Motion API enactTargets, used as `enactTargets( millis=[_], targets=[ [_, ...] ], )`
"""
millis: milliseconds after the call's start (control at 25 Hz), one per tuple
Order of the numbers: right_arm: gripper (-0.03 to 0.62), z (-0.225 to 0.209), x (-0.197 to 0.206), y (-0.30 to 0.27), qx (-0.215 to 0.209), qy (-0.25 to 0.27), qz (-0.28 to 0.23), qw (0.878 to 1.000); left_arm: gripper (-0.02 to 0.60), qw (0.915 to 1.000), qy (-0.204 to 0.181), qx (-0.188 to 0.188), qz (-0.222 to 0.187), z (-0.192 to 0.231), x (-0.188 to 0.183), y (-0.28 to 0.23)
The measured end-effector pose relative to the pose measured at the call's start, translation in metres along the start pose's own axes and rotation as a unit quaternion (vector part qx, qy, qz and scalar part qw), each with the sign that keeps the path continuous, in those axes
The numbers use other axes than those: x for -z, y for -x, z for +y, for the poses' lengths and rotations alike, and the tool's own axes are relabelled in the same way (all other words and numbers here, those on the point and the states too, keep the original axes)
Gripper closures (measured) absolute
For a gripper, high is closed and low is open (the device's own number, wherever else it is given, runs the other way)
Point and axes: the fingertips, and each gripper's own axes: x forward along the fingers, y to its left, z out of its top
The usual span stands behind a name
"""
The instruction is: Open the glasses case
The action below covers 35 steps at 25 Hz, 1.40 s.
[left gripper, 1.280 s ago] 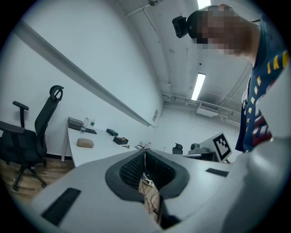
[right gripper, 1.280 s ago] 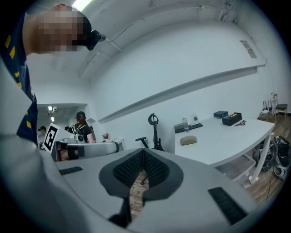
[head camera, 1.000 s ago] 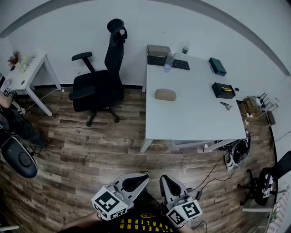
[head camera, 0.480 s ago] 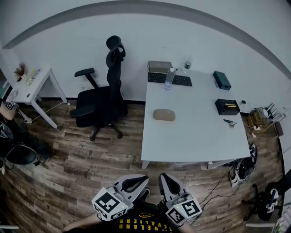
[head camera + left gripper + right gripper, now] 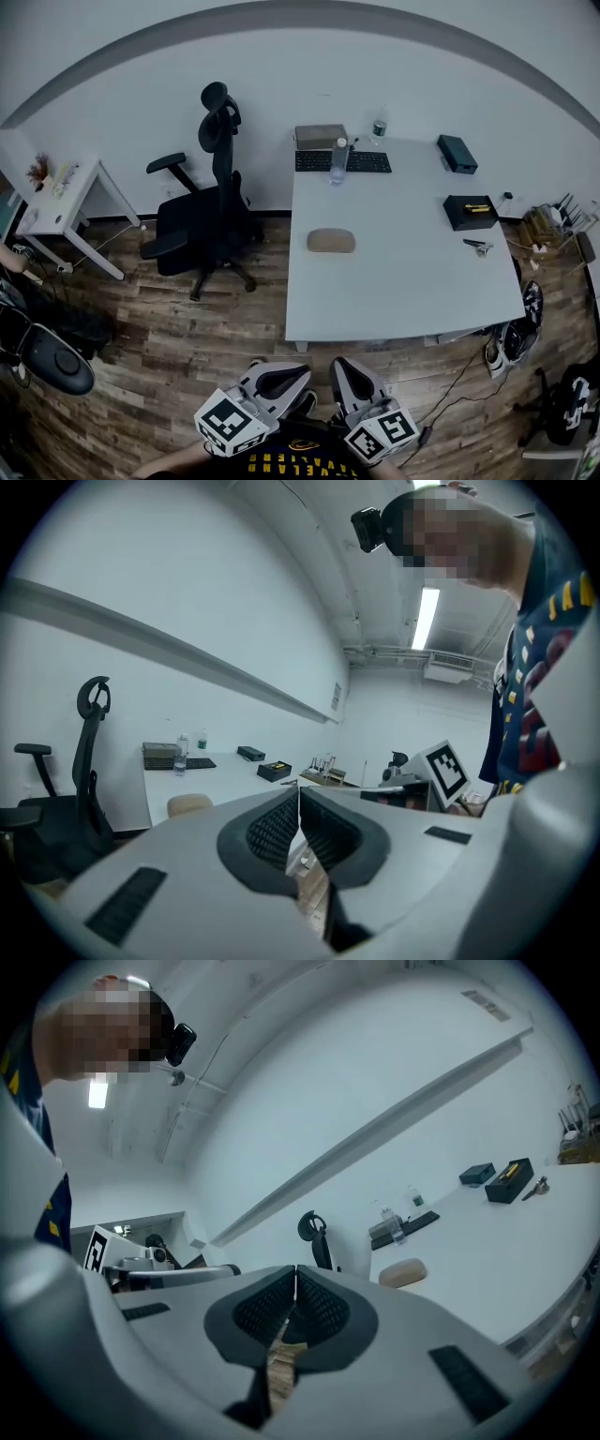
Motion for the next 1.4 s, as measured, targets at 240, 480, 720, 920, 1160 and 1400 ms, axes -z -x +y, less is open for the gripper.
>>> enactTargets(
  millis=[240, 480, 720, 920, 1160, 1400],
  targets=[
    [0.576, -0.012, 0.004, -0.018, -0.001, -0.006, 0.017, 1.000, 0.568, 1.0000, 0.008, -0.003, -0.003, 0.017, -0.003, -0.011],
    [0.576, -0.009, -0.002, -0.046, -0.002, 0.011, 0.019, 1.000, 0.568, 0.9998, 0.014, -0.012, -0.005, 0.044, -0.005, -0.010],
    [0.576, -0.016, 0.004, -0.079, 0.017, 0.004, 0.030, 0.999, 0.568, 0.9995, 0.030, 0.008, -0.004, 0.079, -0.006, -0.014],
    [0.576, -0.022, -0.005, -0.112, 0.043, 0.009, 0.023, 0.999, 0.568, 0.9990, 0.032, 0.028, -0.010, 0.117, -0.020, -0.021],
    [0.576, -0.033, -0.014, -0.156, 0.077, 0.015, 0.016, 0.997, 0.568, 0.9970, 0.035, 0.068, -0.009, 0.164, -0.034, -0.033],
    [0.576, -0.042, -0.025, -0.194, 0.114, 0.021, 0.011, 0.993, 0.568, 0.9943, 0.043, 0.098, -0.009, 0.210, -0.046, -0.043]
  ],
)
